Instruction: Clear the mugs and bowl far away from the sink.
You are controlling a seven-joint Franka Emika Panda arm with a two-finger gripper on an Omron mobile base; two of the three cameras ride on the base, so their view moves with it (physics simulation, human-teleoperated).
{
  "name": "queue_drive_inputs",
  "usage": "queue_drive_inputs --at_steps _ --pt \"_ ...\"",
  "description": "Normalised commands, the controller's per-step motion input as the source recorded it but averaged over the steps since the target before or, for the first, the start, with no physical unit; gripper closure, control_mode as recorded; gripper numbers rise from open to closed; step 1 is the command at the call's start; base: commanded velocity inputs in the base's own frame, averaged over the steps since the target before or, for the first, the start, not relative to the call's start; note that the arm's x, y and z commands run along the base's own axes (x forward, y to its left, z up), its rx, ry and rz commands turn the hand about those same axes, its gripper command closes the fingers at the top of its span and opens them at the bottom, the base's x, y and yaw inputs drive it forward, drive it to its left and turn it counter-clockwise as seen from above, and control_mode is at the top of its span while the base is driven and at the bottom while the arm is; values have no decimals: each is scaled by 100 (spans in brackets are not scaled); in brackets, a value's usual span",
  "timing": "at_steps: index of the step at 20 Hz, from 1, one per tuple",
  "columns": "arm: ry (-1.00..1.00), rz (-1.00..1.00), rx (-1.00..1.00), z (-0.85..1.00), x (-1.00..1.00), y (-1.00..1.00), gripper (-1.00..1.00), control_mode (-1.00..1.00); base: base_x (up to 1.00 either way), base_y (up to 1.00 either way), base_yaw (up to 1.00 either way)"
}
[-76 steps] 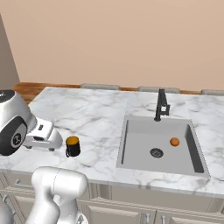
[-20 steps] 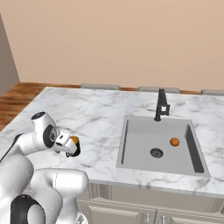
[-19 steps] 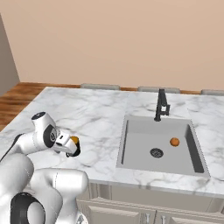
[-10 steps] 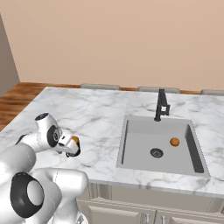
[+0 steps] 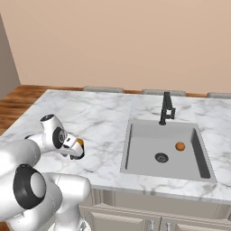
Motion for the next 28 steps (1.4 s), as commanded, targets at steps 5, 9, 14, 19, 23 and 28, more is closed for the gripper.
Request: queue_drive_inputs --at_steps 5,9,14,19,23,28 --pt "1 0 3 -3 -1 -1 100 -100 0 0 0" --pt "2 0 1 -3 0 -3 100 -100 0 0 0" --pt "-8 0 0 3 -18 0 100 -100 0 0 0" --pt "-30 6 0 47 -66 0 100 -100 0 0 0" --pt "-28 7 1 70 -54 0 100 -100 0 0 0" --pt "-14 6 8 74 -38 -1 100 -100 0 0 0"
